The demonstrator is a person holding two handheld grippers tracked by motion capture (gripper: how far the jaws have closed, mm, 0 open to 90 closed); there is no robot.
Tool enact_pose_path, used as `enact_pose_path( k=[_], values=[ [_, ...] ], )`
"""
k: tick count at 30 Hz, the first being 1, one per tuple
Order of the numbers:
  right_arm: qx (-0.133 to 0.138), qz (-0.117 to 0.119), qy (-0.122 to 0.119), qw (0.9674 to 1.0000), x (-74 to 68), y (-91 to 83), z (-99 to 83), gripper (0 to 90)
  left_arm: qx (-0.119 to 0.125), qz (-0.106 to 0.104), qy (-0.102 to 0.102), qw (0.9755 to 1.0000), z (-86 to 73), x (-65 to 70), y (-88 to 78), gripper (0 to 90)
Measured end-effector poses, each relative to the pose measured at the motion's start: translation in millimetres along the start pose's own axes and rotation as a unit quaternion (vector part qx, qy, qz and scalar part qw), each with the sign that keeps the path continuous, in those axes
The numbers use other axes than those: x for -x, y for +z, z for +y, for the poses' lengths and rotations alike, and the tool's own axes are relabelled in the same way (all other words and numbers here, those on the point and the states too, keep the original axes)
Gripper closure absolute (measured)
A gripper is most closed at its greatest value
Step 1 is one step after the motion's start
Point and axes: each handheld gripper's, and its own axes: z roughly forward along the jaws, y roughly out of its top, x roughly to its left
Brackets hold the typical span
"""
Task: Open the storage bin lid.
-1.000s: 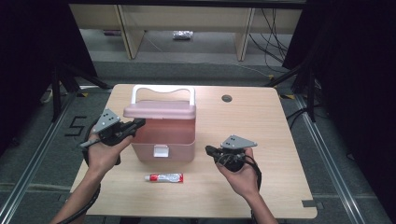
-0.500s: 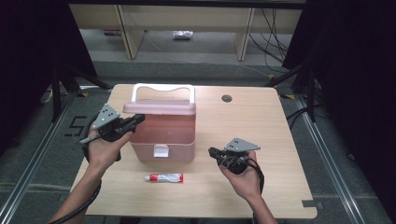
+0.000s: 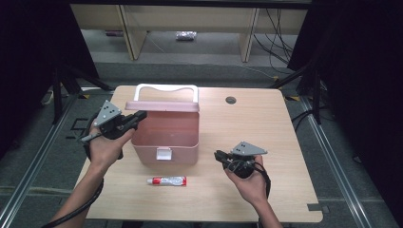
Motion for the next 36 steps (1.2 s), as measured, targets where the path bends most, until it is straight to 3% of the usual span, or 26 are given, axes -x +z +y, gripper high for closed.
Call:
enact_pose_path(
  k=[2, 5, 14, 19, 20, 24, 28, 29, 36],
  values=[
    [0.003, 0.009, 0.002, 0.9999, 1.4, 0.6, -0.9, 82.9, 0.001, 0.003, 0.001, 1.0000, 1.1, -0.1, 0.7, 89.9],
    [0.002, -0.002, -0.004, 1.0000, 2.9, -1.3, -0.8, 82.8, 0.002, 0.005, 0.002, 1.0000, 2.4, -0.3, 1.6, 89.9],
    [0.008, 0.005, 0.005, 0.9999, 3.5, 0.0, -2.2, 82.7, 0.005, 0.013, 0.003, 0.9999, 7.2, -1.7, 4.7, 90.0],
    [0.009, -0.005, -0.002, 0.9999, 3.7, -0.5, -2.7, 83.1, 0.009, 0.014, 0.003, 0.9999, 9.6, -3.1, 6.7, 90.0],
    [0.008, 0.004, 0.008, 0.9999, 2.5, 0.4, -3.1, 83.3, 0.008, 0.014, 0.003, 0.9999, 10.1, -3.3, 7.1, 90.0],
    [0.007, 0.009, -0.002, 0.9999, 2.1, 2.8, -4.0, 85.5, 0.010, 0.016, 0.002, 0.9998, 11.6, -3.6, 8.6, 90.0],
    [-0.002, 0.014, 0.010, 0.9999, -3.0, 4.8, -2.9, 89.9, 0.011, 0.017, 0.005, 0.9998, 13.8, -4.8, 10.3, 90.0],
    [-0.004, 0.015, -0.004, 0.9999, -3.2, 5.8, -1.4, 90.0, 0.012, 0.018, 0.005, 0.9998, 14.3, -5.1, 10.7, 89.9],
    [-0.007, 0.037, -0.004, 0.9993, -17.9, 14.3, 12.3, 90.0, 0.013, 0.022, 0.007, 0.9996, 18.1, -6.5, 14.3, 89.9]
  ],
)
